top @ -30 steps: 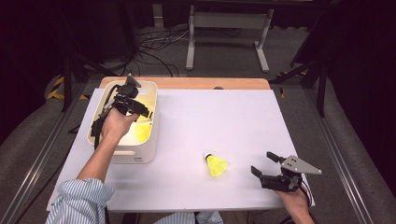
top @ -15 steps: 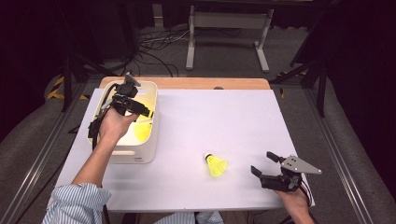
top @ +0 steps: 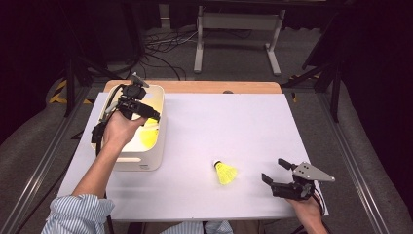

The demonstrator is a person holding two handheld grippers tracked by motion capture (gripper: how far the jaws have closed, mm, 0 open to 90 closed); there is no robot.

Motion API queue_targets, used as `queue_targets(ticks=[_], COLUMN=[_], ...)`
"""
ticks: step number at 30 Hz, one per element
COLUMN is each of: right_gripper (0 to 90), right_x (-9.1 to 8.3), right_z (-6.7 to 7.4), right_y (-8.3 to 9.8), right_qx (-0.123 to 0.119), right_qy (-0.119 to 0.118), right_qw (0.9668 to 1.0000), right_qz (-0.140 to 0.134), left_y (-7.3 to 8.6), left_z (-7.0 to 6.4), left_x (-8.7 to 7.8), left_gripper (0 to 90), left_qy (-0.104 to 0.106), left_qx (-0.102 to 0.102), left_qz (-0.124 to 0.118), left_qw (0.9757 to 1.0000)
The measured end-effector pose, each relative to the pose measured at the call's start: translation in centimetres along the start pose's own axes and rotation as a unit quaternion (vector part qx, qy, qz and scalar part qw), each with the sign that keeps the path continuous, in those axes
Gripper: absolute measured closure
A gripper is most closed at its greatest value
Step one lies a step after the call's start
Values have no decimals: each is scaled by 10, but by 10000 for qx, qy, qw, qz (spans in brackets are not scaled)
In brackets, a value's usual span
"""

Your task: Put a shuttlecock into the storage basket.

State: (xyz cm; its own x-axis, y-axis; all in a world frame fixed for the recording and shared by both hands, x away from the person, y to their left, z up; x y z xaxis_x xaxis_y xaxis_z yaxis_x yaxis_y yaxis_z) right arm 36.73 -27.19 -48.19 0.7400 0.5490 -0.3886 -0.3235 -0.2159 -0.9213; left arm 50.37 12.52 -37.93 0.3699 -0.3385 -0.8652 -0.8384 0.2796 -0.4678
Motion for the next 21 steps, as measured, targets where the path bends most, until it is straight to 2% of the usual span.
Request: queue_targets(ticks=[9,21], right_gripper=[146,146], right_x=[0,0], right_z=[1,-1], right_y=[0,-1], right_qx=[-12,46], right_qy=[-5,4], right_qw=[10000,10000], right_qz=[0,-29], left_y=[-2,-5], left_z=[-11,-29], left_x=[-4,-4], left_gripper=[471,464], left_qy=[28,191], left_qx=[87,265], left_qz=[-53,-77], left_qw=[9999,9994])
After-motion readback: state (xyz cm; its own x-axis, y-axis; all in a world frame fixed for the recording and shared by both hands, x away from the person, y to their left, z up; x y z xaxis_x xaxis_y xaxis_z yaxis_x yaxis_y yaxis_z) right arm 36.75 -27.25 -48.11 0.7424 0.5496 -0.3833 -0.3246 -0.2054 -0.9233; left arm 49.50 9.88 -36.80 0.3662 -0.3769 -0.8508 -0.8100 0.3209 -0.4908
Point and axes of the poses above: each handheld gripper's, and its own axes: x roughly forward along the jaws, y roughly out of its underside, z roughly to its left, the point moved 9 cm from there along x, roughly forward along the jaws
